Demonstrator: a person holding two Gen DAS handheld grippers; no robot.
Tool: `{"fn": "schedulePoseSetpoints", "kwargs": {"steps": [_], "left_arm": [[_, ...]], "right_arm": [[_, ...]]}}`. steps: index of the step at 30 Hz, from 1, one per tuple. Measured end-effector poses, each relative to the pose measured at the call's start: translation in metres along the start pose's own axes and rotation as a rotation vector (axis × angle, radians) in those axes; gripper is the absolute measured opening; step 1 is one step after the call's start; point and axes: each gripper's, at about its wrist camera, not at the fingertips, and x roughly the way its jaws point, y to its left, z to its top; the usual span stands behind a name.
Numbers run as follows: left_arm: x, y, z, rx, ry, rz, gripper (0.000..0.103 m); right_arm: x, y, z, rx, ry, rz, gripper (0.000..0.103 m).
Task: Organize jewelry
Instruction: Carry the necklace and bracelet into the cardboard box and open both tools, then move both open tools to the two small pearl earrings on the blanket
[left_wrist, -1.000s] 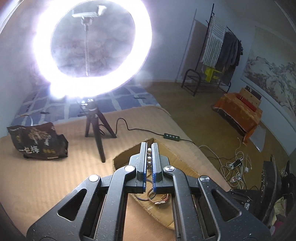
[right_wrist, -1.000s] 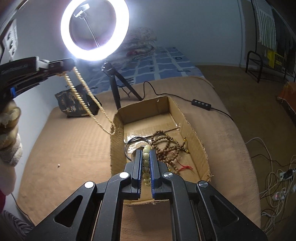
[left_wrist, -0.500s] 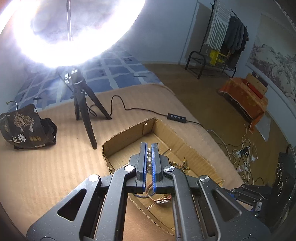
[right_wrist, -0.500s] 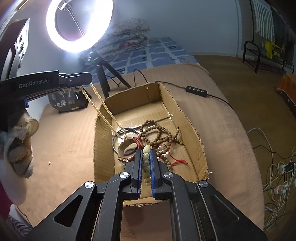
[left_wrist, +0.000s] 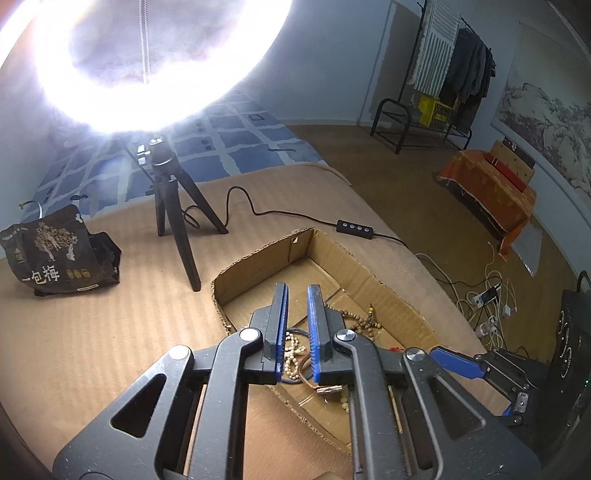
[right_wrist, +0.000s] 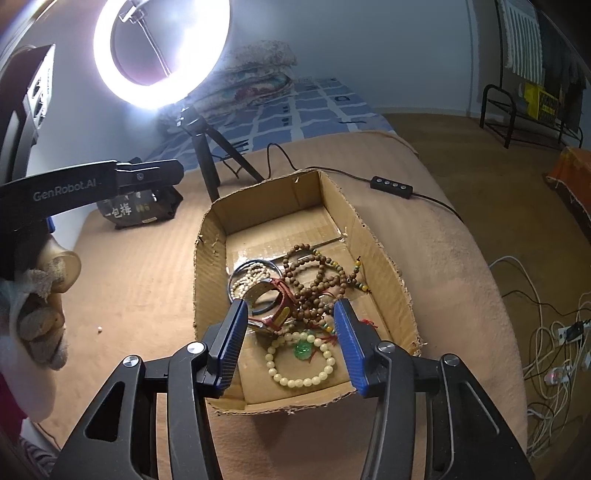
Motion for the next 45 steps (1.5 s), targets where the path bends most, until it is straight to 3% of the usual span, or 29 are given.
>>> {"fn": "schedulePoseSetpoints", "kwargs": {"steps": [15,16,19,20,24,34,45], "left_arm": [[-0.066,0.039,-0.006,-0.035,-0.069,0.038,0.008],[-0.069,0.044,-0.006,-0.039,-0.072,0.04,0.01],[-0.085,0.06,-0.011,-0.058,-0.088,0.047,0.032],[-0.091,0.066,-0.013,-0.061,-0.098,0.052,0.033],[-0.109,0.089,-0.023,-0.066,-0.107,0.08,0.033],[-0.146,0.156,-0.062,-0.116,-0.104,0.149,0.033],[-0.146,0.204,-0.118,-0.166,-0.045,0.189,0.033]], "right_arm": [[-0.028,0.03,0.002,-0.036,-0.047,-0.01,0.053],[-0.03,0.033,0.002,-0.04,-0.054,-0.009,0.053],[-0.036,0.042,0.003,-0.049,-0.066,-0.005,0.054],[-0.037,0.046,0.003,-0.054,-0.07,-0.002,0.054],[-0.044,0.063,0.0,-0.081,-0.089,0.002,0.06],[-0.051,0.107,-0.011,-0.158,-0.096,0.046,0.061],[-0.049,0.144,-0.035,-0.236,-0.076,0.096,0.061]]}}
